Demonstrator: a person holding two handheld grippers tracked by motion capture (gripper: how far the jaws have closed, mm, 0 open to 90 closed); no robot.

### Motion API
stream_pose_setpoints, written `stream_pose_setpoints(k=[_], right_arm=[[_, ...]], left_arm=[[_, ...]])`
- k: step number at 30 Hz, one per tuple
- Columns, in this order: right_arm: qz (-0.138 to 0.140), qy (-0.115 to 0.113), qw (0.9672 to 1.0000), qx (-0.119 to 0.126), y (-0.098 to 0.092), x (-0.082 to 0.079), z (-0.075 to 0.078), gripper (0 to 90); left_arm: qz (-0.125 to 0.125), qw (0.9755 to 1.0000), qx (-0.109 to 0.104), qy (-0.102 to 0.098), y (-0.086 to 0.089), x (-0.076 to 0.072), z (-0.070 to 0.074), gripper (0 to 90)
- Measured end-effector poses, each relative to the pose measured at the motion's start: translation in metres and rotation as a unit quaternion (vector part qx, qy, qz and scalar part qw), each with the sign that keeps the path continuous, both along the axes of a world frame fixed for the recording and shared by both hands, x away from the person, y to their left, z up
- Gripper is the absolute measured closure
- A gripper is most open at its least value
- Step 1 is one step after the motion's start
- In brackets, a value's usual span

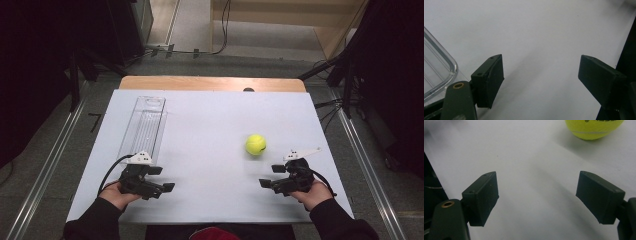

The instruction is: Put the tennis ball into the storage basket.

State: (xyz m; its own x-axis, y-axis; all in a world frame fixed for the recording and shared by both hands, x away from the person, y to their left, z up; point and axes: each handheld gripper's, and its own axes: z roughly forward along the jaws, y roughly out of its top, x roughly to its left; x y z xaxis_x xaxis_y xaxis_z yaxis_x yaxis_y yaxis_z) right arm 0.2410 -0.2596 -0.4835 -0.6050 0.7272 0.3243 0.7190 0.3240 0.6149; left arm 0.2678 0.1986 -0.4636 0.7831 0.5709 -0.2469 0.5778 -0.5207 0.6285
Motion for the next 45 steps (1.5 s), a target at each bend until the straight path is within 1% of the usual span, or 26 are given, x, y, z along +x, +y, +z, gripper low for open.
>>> stream_pose_setpoints(k=[5, 8, 10, 12, 14, 16, 19, 24, 28, 30, 31, 32, 33, 40, 42, 45], right_arm=[[0.005, -0.008, 0.9999, -0.008, -0.001, 0.004, 0.001, 16.1], [0.020, -0.006, 0.9997, -0.012, -0.001, 0.007, 0.001, 16.2], [0.033, -0.010, 0.9993, -0.013, 0.000, 0.009, 0.001, 16.2], [0.038, -0.009, 0.9992, -0.010, 0.002, 0.012, 0.002, 16.2], [0.035, -0.007, 0.9993, -0.009, 0.003, 0.014, 0.003, 16.2], [0.032, -0.002, 0.9993, -0.016, 0.003, 0.016, 0.003, 16.2], [0.024, -0.001, 0.9995, -0.019, 0.002, 0.019, 0.005, 16.0], [0.010, -0.010, 0.9997, -0.018, -0.002, 0.024, 0.009, 16.0], [0.004, -0.009, 0.9998, -0.019, -0.002, 0.027, 0.012, 16.0], [0.000, -0.017, 0.9995, -0.026, -0.001, 0.027, 0.017, 16.0], [-0.002, -0.022, 0.9995, -0.023, 0.000, 0.026, 0.023, 16.0], [-0.002, -0.022, 0.9995, -0.023, 0.000, 0.026, 0.023, 16.0], [0.001, -0.028, 0.9994, -0.022, 0.001, 0.027, 0.024, 16.0], [0.000, -0.031, 0.9992, -0.023, 0.000, 0.032, 0.032, 16.0], [-0.002, -0.032, 0.9991, -0.026, -0.001, 0.033, 0.033, 16.0], [-0.010, -0.035, 0.9990, -0.023, -0.002, 0.035, 0.036, 16.0]], left_arm=[[-0.009, 1.0000, 0.003, 0.000, -0.003, 0.000, 0.000, 21.6], [-0.012, 0.9999, 0.002, -0.001, -0.003, 0.000, 0.000, 21.6], [-0.013, 0.9999, 0.002, -0.001, -0.003, 0.000, 0.000, 21.5], [-0.013, 0.9999, 0.001, -0.001, -0.003, 0.000, 0.000, 21.5], [-0.012, 0.9999, 0.001, -0.001, -0.003, 0.000, 0.000, 21.5], [-0.012, 0.9999, 0.000, -0.001, -0.003, 0.000, 0.000, 21.6], [-0.010, 0.9999, 0.000, -0.001, -0.003, 0.000, 0.000, 21.6], [-0.011, 0.9999, 0.002, -0.001, -0.002, 0.000, 0.000, 21.6], [-0.011, 0.9999, 0.002, 0.000, -0.002, 0.000, 0.000, 21.6], [-0.011, 0.9999, 0.001, -0.001, -0.002, 0.000, 0.000, 21.5], [-0.011, 0.9999, 0.000, -0.001, -0.002, 0.000, 0.000, 21.6], [-0.011, 0.9999, -0.001, -0.001, -0.002, 0.000, 0.000, 21.6], [-0.012, 0.9999, 0.000, -0.001, -0.002, 0.000, 0.000, 21.5], [-0.010, 0.9999, 0.000, -0.001, -0.001, 0.000, 0.000, 21.5], [-0.009, 1.0000, -0.001, -0.001, -0.001, 0.000, 0.000, 21.6], [-0.008, 1.0000, -0.001, 0.000, 0.000, 0.000, 0.000, 21.6]])
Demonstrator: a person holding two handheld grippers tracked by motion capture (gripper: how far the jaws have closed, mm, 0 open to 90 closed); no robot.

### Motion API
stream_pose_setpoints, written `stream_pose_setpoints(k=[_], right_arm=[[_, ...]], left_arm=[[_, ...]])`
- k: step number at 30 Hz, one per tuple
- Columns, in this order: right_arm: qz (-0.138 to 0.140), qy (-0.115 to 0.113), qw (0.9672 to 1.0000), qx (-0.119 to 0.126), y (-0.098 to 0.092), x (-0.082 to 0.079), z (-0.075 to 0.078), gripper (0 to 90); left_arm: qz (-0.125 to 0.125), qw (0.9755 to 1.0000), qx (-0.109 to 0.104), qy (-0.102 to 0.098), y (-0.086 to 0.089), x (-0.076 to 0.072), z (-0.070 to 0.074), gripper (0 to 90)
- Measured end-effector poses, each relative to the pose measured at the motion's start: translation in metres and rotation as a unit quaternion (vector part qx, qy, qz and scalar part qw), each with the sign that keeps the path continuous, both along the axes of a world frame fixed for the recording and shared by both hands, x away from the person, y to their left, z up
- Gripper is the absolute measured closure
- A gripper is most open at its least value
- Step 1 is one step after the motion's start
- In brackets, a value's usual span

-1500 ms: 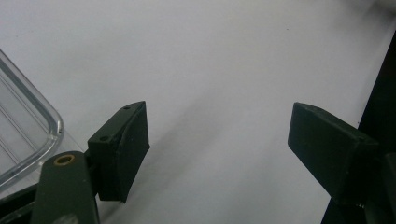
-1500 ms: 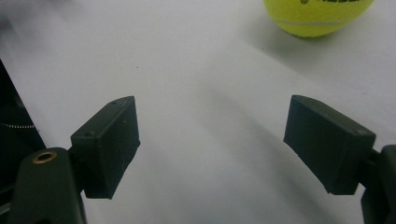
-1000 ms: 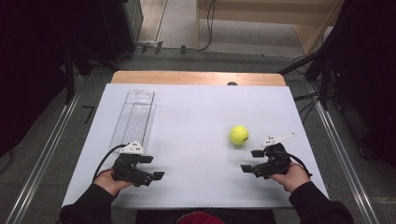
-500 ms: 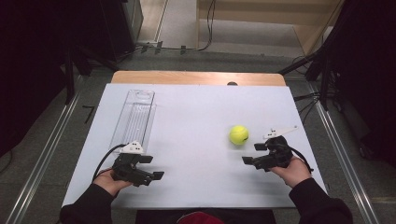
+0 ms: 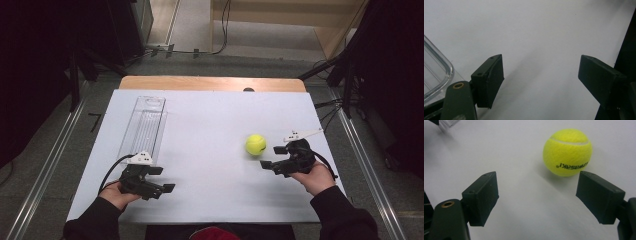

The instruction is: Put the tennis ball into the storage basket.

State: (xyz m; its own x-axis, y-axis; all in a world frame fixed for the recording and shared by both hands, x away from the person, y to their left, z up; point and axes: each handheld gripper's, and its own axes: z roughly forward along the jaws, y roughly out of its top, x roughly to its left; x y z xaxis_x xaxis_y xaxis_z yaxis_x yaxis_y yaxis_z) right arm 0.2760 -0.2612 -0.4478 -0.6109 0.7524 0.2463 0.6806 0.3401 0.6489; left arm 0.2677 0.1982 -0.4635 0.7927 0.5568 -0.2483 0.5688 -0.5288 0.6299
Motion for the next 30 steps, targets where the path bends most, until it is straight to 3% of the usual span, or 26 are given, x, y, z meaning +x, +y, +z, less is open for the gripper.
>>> stream_pose_setpoints(k=[30], right_arm=[[-0.002, -0.009, 0.9999, -0.008, 0.007, 0.030, 0.022, 16.0]], left_arm=[[-0.002, 1.0000, 0.003, 0.002, 0.000, 0.000, 0.000, 21.6]])
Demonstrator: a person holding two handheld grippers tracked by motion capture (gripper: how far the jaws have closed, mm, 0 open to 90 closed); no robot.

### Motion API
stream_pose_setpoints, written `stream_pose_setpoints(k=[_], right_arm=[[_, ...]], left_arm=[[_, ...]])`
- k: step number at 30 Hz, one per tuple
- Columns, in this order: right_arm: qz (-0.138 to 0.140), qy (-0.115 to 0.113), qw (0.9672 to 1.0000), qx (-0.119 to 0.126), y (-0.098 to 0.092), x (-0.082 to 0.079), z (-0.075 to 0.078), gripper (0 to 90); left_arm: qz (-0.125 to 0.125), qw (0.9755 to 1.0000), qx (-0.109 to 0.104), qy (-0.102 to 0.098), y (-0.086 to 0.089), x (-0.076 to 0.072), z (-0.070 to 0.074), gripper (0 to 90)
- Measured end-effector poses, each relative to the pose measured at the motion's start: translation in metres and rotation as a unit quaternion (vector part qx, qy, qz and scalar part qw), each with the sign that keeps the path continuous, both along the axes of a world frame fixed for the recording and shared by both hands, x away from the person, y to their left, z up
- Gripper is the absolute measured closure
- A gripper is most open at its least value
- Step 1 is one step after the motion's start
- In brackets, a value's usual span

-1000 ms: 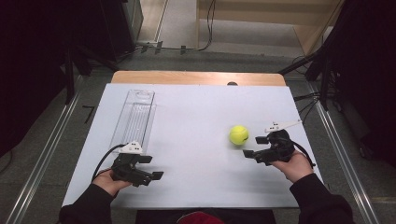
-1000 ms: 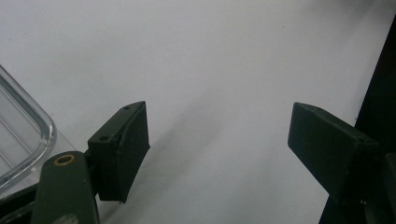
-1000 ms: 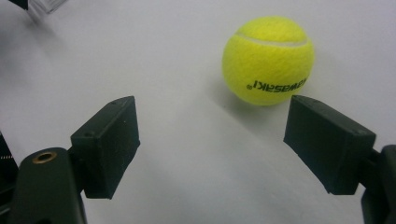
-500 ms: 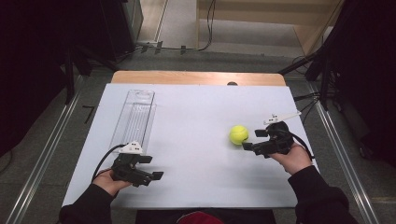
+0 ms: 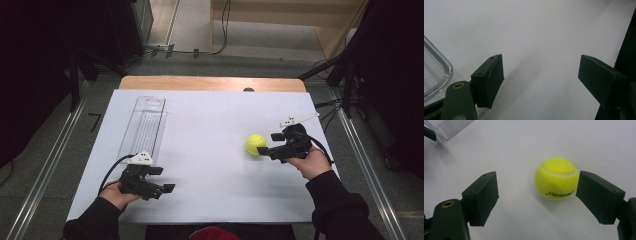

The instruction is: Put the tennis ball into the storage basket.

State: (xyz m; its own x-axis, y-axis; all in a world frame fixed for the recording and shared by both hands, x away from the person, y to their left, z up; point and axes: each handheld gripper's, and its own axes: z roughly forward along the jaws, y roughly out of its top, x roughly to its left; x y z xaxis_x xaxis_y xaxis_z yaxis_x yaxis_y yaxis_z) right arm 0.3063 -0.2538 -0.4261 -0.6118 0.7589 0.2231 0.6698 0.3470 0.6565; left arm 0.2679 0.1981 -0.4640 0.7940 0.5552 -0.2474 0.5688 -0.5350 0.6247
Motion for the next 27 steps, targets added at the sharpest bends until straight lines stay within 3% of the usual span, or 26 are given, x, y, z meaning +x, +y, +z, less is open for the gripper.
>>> stream_pose_setpoints(k=[4, 8, 13, 27], right_arm=[[0.000, 0.000, 1.0000, -0.003, 0.001, 0.005, 0.002, 16.0], [0.003, 0.006, 0.9999, 0.011, 0.003, 0.011, 0.003, 16.0], [-0.001, 0.002, 1.0000, -0.006, 0.005, 0.018, 0.001, 16.0], [-0.012, -0.004, 0.9999, -0.009, 0.006, 0.034, 0.003, 16.0]], left_arm=[[0.000, 1.0000, 0.000, 0.000, 0.000, 0.000, 0.000, 21.5], [0.000, 1.0000, 0.001, 0.000, 0.000, 0.000, 0.000, 21.6], [-0.001, 1.0000, 0.001, 0.000, 0.000, 0.000, 0.000, 21.6], [0.001, 1.0000, 0.002, 0.001, 0.001, 0.000, 0.000, 21.5]])
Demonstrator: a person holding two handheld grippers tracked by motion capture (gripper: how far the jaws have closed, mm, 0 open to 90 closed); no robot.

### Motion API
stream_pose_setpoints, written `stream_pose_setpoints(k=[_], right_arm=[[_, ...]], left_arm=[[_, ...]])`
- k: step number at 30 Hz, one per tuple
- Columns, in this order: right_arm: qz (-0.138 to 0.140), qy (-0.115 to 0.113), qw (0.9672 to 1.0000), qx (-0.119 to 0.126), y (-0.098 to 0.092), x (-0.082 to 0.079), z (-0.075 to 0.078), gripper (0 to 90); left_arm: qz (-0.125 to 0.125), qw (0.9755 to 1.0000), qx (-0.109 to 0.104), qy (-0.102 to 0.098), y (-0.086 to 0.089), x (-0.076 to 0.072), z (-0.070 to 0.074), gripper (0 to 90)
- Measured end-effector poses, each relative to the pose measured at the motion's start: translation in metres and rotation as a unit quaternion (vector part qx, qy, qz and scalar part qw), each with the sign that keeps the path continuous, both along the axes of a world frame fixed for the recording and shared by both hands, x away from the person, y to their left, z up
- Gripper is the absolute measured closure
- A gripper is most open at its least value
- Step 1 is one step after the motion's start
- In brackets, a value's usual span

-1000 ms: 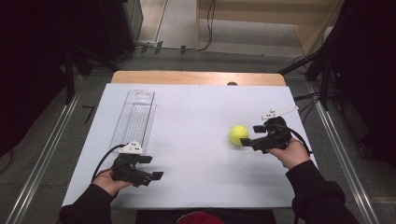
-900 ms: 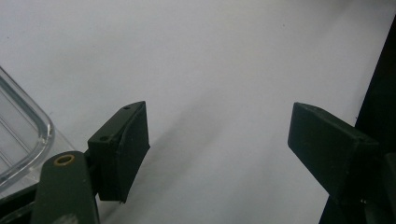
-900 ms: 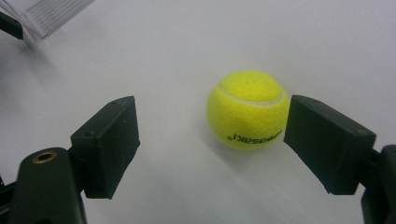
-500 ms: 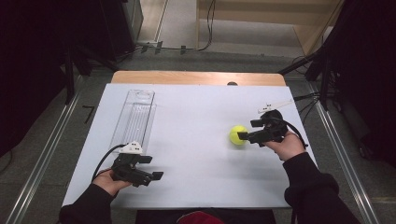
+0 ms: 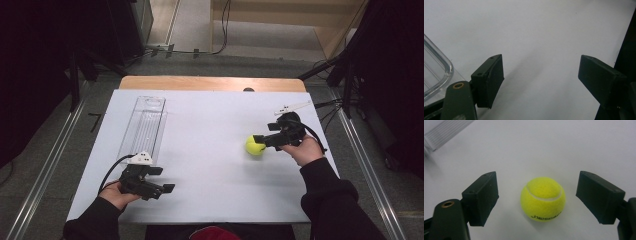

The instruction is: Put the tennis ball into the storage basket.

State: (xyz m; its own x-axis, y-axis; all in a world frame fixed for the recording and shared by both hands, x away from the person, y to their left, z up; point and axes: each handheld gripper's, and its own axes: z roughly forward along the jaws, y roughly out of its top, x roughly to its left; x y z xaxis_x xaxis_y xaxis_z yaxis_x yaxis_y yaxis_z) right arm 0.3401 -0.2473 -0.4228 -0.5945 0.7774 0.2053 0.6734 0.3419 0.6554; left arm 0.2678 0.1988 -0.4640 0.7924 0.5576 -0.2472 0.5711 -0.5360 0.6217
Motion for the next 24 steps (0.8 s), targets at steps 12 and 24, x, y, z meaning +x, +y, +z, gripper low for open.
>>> stream_pose_setpoints(k=[12, 24], right_arm=[[-0.012, 0.002, 0.9999, 0.002, 0.006, 0.017, -0.003, 15.9], [-0.024, -0.036, 0.9989, 0.017, 0.012, 0.023, -0.003, 0.0]], left_arm=[[0.001, 1.0000, -0.004, -0.003, 0.001, 0.000, 0.001, 21.6], [0.001, 1.0000, -0.006, -0.003, 0.001, 0.000, 0.001, 21.6]])
